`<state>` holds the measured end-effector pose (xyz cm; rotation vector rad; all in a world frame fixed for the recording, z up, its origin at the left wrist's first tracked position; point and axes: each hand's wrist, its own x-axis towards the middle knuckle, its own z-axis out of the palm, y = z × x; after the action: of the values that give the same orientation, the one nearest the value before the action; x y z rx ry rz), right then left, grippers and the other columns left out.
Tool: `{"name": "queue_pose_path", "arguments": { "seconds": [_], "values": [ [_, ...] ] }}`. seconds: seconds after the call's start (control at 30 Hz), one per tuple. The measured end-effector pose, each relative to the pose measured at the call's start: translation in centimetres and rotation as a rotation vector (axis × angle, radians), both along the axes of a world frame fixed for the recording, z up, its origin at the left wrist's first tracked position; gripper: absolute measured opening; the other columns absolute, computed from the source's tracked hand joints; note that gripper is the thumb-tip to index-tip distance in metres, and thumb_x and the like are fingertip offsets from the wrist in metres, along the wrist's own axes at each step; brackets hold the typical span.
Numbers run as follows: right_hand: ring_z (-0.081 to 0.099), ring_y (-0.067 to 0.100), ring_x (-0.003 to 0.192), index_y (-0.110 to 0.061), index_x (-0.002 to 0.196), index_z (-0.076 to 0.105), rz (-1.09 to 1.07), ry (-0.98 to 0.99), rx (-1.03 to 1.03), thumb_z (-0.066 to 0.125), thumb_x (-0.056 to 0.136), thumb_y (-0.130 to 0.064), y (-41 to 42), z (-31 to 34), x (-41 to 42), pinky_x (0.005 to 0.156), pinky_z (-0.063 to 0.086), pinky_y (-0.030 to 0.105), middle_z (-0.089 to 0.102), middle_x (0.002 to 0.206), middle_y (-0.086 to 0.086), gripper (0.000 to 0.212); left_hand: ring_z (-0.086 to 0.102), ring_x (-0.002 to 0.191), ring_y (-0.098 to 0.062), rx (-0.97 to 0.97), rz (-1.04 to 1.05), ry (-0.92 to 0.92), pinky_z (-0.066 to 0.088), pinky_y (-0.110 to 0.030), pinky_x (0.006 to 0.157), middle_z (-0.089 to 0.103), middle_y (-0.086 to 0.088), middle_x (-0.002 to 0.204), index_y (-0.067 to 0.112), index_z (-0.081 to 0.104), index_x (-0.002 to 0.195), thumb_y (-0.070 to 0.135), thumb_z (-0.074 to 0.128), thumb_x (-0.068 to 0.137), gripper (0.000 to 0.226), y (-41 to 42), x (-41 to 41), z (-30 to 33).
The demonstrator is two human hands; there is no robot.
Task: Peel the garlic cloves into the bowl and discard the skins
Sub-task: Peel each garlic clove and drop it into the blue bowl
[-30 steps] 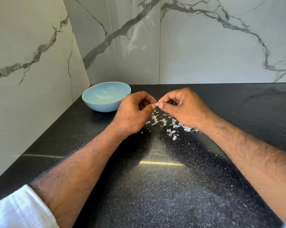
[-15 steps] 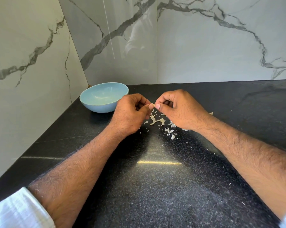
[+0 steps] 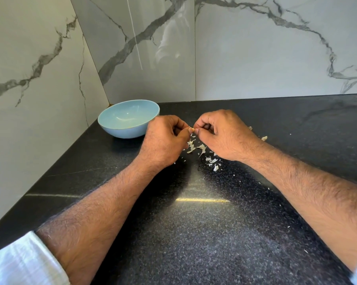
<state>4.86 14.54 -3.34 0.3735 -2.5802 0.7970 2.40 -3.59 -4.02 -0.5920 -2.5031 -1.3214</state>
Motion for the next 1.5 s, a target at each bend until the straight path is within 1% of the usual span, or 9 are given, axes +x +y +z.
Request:
{"name": "queue_pose_path", "arguments": {
  "seconds": [0.2,0.3,0.47,0.8,0.87,1.0,1.27,1.43,1.5],
  "values": [
    [0.063,0.011,0.060,-0.023,0.094,0.077,-0.028,0.037,0.145,0.068,0.095,-0.024,0.1,0.5,0.3,0.055,0.056,0.032,0.069,0.075,-0.008,0.009,0.069,0.058,-0.014,-0.114,0.035,0.094,0.062,-0.039,0.062,0.073,0.006,0.063,0.022,0.074,0.082,0.021,0.073,0.092,0.011,0.3,0.2,0.0],
    [0.065,0.014,0.069,-0.023,0.089,0.073,-0.043,0.044,0.225,0.068,0.093,-0.027,0.1,0.9,0.4,0.064,0.059,0.035,0.069,0.080,-0.006,0.008,0.066,0.059,-0.014,-0.188,0.066,0.186,0.060,-0.038,0.063,0.070,0.007,0.063,0.021,0.074,0.081,0.022,0.071,0.089,0.009,0.5,0.5,0.0],
    [0.062,0.011,0.064,-0.024,0.078,0.069,-0.043,0.058,0.205,0.070,0.089,-0.029,0.1,0.6,0.4,0.061,0.059,0.037,0.066,0.072,-0.007,0.012,0.063,0.058,-0.014,-0.239,0.052,0.249,0.059,-0.040,0.063,0.070,0.007,0.064,0.020,0.073,0.082,0.022,0.068,0.090,0.009,0.6,0.7,-0.2],
    [0.067,0.009,0.061,-0.023,0.078,0.081,0.057,-0.080,-0.195,0.077,0.088,-0.016,0.9,0.2,0.0,0.057,0.057,0.041,0.074,0.068,-0.009,0.013,0.070,0.063,-0.010,0.024,-0.102,-0.118,0.050,-0.022,0.058,0.075,0.004,0.073,0.017,0.070,0.092,0.017,0.066,0.105,0.014,-0.6,-0.7,-0.4],
    [0.066,0.023,0.062,-0.023,0.081,0.082,0.082,-0.130,-0.292,0.076,0.090,-0.017,1.0,0.3,-0.1,0.061,0.058,0.047,0.074,0.069,-0.002,0.012,0.066,0.063,-0.011,0.146,-0.140,-0.251,0.049,-0.024,0.058,0.073,0.002,0.073,0.013,0.070,0.094,0.015,0.065,0.107,0.014,-0.8,-0.8,-0.4],
    [0.069,0.013,0.065,-0.015,0.086,0.082,0.110,-0.175,-0.440,0.077,0.091,-0.012,1.0,0.6,-0.2,0.068,0.061,0.030,0.075,0.070,0.001,0.008,0.062,0.063,-0.013,0.345,-0.250,-0.447,0.048,-0.027,0.061,0.070,-0.004,0.075,0.010,0.069,0.093,0.009,0.063,0.106,0.014,-1.0,-0.8,-0.2],
    [0.067,0.010,0.063,-0.011,0.085,0.081,0.034,-0.227,-0.483,0.079,0.088,-0.012,1.0,0.7,-0.1,0.065,0.059,0.027,0.077,0.072,0.006,0.004,0.057,0.064,-0.014,0.504,-0.363,-0.563,0.047,-0.022,0.055,0.066,-0.009,0.077,0.003,0.068,0.094,0.001,0.059,0.105,0.014,-0.9,-0.3,0.4],
    [0.061,-0.007,0.053,-0.010,0.076,0.077,-0.132,-0.191,-0.412,0.087,0.076,-0.012,1.5,0.5,-0.5,0.063,0.055,0.026,0.070,0.060,-0.019,0.010,0.056,0.062,-0.014,0.617,-0.350,-0.627,0.045,-0.022,0.052,0.065,-0.009,0.076,0.003,0.067,0.095,0.002,0.061,0.104,0.011,-0.8,-0.2,0.6],
    [0.061,-0.003,0.057,-0.016,0.077,0.077,-0.138,-0.193,-0.412,0.089,0.073,-0.005,1.8,0.5,-0.5,0.060,0.057,0.032,0.073,0.066,-0.012,0.016,0.058,0.061,-0.014,0.617,-0.291,-0.609,0.046,-0.023,0.053,0.067,-0.008,0.075,0.005,0.069,0.095,0.005,0.065,0.103,0.009,-0.7,-0.3,0.6]
  ]
}}
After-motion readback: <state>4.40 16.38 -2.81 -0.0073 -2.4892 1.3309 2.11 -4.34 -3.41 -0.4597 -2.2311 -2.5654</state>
